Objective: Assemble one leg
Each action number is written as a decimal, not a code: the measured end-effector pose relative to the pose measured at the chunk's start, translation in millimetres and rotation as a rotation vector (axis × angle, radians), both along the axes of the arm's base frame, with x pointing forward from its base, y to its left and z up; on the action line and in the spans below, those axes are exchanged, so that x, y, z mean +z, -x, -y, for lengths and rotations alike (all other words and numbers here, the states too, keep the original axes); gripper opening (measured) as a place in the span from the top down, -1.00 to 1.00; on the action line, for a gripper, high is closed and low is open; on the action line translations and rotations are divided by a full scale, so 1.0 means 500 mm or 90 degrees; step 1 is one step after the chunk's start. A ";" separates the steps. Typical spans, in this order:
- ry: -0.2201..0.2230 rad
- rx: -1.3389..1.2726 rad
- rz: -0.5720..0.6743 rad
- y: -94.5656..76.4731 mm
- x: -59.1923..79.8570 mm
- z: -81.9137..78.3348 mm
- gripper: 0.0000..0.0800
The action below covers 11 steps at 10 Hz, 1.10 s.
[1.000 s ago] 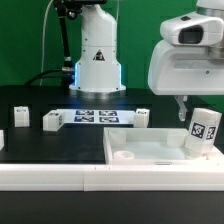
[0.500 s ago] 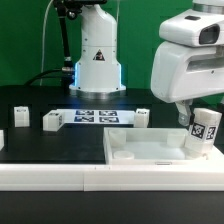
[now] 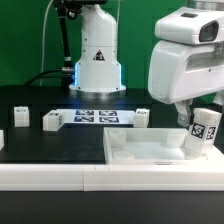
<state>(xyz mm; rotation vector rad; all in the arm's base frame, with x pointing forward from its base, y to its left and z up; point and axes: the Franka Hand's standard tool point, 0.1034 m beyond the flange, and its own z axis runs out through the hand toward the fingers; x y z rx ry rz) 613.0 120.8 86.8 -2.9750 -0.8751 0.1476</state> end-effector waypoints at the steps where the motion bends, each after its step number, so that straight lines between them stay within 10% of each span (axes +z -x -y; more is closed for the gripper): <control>1: 0.000 0.000 0.000 0.000 0.000 0.000 0.03; 2: 0.000 -0.001 0.000 0.000 0.000 0.001 0.27; 11: 0.030 -0.477 -0.002 0.003 -0.004 -0.003 0.27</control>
Offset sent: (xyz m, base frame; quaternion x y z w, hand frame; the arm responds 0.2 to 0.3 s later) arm 0.0000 0.0000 0.0000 0.0000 0.0000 0.0000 1.0000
